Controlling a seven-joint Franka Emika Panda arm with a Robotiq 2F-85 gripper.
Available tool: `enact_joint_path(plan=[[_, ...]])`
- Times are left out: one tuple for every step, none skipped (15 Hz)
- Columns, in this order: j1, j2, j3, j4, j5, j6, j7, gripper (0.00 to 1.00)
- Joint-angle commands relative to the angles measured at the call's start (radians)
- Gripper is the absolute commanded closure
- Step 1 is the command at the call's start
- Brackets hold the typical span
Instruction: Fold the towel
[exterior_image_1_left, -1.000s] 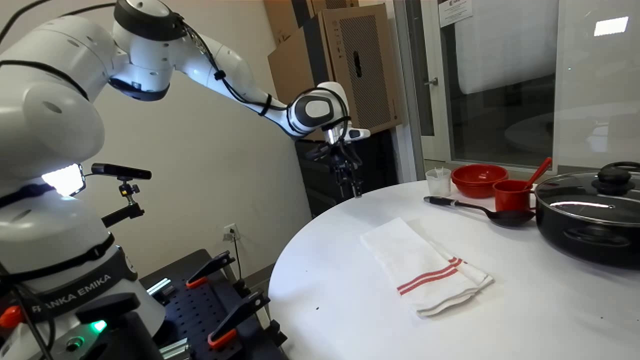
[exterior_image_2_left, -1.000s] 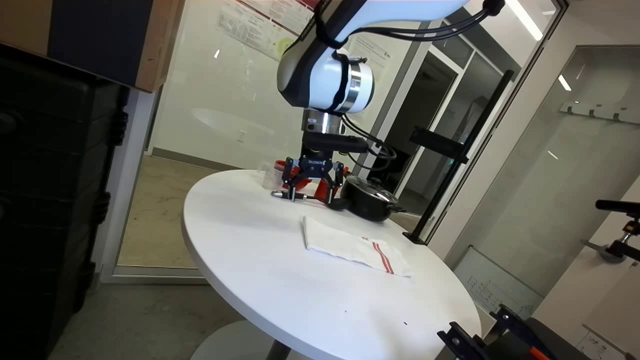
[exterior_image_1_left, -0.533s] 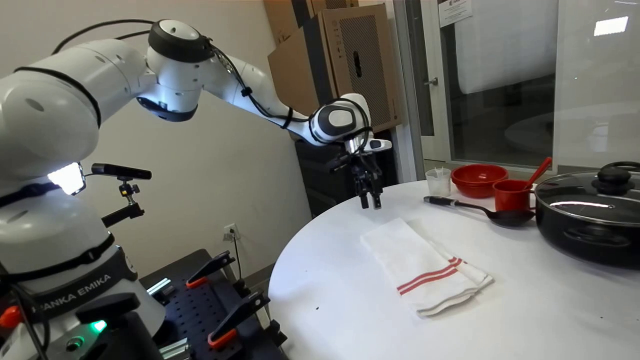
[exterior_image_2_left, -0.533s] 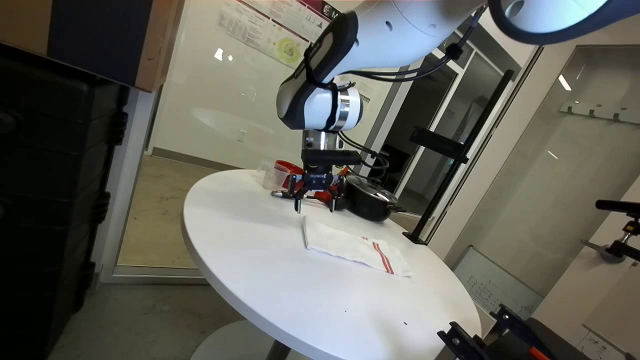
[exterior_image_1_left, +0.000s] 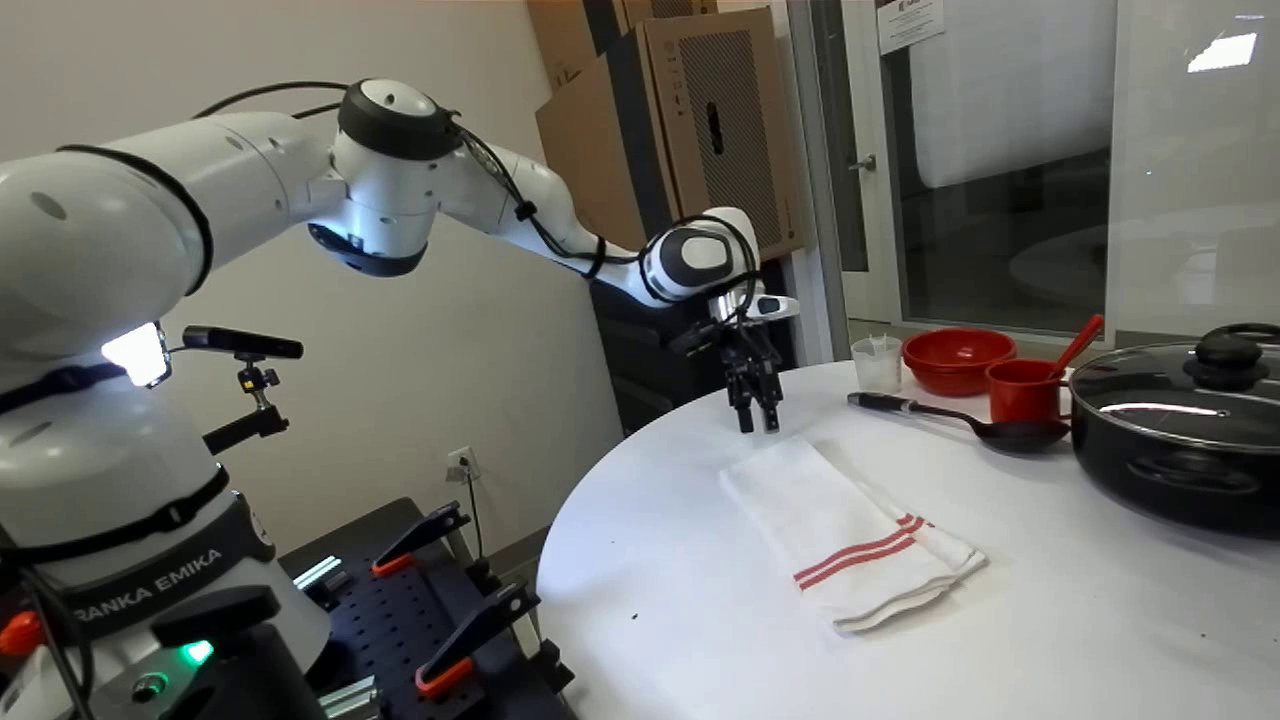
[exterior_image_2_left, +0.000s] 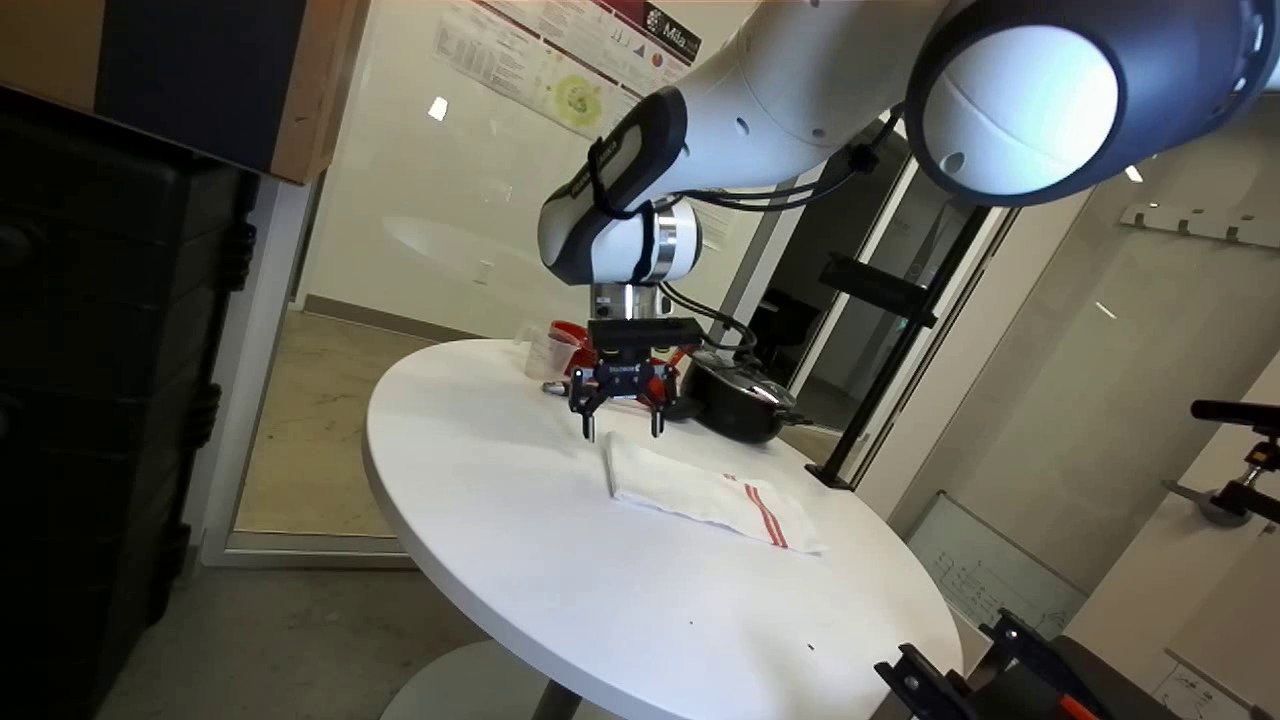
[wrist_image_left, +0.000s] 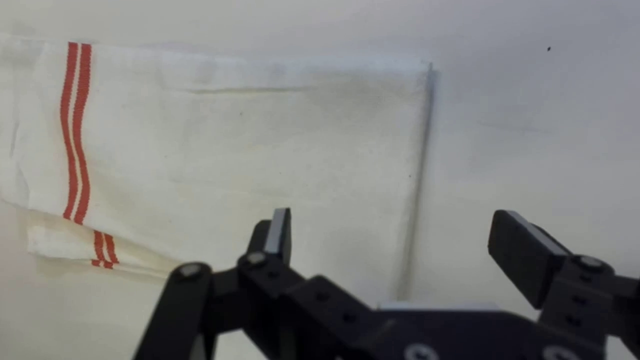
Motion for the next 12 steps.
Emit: enact_joint_path(plan=[[-0.050,-0.079,-0.022,0.116,0.021,-0.066,0.033,0.01],[-0.060,-0.090,-0.023,0.130,0.022,-0.075,0.040,0.01],[-0.070,-0.098,-0.024,0.142,0.024,-0.081,0.045,0.02],[-0.080,-0.107,-0.025,0.154,0.024,-0.089,0.048,0.02],[-0.088,-0.113,-0.025,0.166,0.025,-0.094,0.051,0.04],[-0.094,-0.120,-0.026,0.176,0.024,-0.100,0.055,0.25],[-0.098,-0.125,-0.027,0.186,0.025,-0.104,0.059,0.29],[-0.100,-0.128,-0.027,0.192,0.025,-0.106,0.060,0.29],[-0.101,-0.131,-0.027,0.200,0.025,-0.110,0.062,0.29],[-0.099,-0.131,-0.027,0.204,0.025,-0.110,0.060,0.26],[-0.094,-0.130,-0.027,0.206,0.025,-0.108,0.057,0.24],[-0.088,-0.130,-0.027,0.209,0.025,-0.105,0.055,0.20]])
